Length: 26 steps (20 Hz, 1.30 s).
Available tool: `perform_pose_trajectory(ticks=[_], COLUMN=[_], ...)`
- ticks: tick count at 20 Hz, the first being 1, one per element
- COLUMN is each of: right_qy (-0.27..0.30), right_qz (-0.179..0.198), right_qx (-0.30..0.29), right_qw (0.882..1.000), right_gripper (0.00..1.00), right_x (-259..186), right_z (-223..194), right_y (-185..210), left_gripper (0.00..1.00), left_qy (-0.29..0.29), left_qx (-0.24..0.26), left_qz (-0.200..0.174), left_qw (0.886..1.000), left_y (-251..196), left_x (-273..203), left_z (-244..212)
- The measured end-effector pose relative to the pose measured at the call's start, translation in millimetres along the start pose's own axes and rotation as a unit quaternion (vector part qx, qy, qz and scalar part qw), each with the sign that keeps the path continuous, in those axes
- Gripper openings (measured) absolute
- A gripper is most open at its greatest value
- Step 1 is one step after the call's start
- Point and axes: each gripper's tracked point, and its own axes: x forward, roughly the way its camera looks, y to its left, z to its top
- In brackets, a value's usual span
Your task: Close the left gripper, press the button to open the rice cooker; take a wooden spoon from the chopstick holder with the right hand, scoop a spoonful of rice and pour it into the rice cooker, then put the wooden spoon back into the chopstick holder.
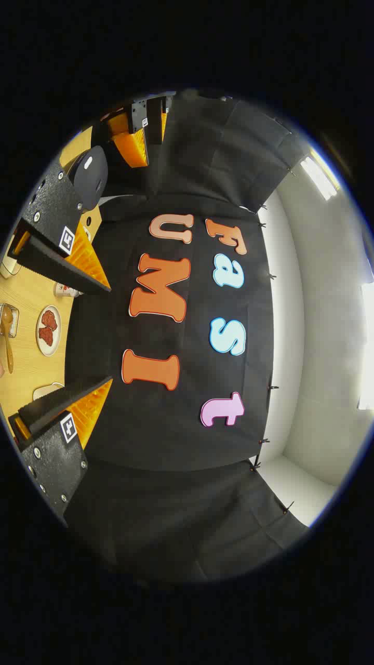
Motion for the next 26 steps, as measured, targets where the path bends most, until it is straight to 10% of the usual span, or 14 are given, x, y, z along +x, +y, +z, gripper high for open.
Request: perform_pose_trajectory(ticks=[8,26], right_qy=[0.017,0.021], right_qz=[0.024,-0.051], right_qx=[0.019,-0.009], right_qw=[0.999,0.998], right_gripper=[0.95,0.95], right_x=[1.5,-8.6], right_z=[-13.1,9.4], right_y=[-6.4,19.8], left_gripper=[0.99,0.99], left_qy=[0.008,0.018], left_qx=[0.017,0.007], left_qz=[0.032,-0.008], left_qw=[0.999,1.0], left_y=[-6.5,51.0], left_x=[-18.1,16.4], left_z=[-10.4,-15.8])
